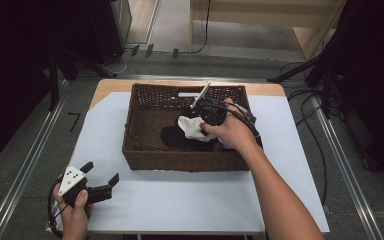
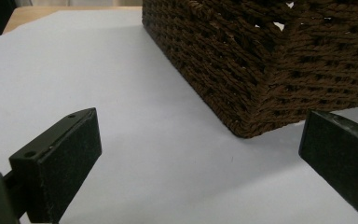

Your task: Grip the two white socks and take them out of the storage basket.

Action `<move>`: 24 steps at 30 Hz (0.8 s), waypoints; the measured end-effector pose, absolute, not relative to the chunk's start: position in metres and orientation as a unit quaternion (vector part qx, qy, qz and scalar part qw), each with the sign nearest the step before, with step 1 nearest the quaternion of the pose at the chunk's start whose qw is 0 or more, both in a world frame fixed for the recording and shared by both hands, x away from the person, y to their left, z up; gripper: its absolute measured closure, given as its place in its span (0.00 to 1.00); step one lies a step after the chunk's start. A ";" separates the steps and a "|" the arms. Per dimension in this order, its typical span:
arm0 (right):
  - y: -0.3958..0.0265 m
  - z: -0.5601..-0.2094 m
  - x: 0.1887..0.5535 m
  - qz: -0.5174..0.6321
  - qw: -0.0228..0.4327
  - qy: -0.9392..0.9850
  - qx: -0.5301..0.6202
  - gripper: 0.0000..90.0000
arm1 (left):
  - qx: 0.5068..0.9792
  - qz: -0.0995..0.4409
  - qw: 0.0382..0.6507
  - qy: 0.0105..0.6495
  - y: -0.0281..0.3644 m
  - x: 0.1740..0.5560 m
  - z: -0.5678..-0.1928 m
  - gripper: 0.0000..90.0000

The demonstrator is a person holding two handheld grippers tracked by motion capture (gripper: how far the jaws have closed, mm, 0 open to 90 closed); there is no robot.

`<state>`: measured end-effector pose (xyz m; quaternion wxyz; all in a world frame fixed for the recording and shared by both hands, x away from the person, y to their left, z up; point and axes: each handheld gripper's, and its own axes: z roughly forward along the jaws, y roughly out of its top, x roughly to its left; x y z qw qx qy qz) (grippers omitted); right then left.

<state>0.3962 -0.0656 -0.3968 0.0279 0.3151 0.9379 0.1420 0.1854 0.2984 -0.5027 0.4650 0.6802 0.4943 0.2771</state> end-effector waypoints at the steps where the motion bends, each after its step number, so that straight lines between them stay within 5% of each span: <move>1: -0.066 -0.396 0.396 0.142 0.030 0.937 0.317 0.91 | 0.680 0.277 0.465 0.495 0.298 0.185 -0.503 0.00; 24: -0.088 -0.370 0.397 0.163 0.050 0.928 0.332 0.91 | 0.679 0.277 0.466 0.496 0.298 0.186 -0.503 0.00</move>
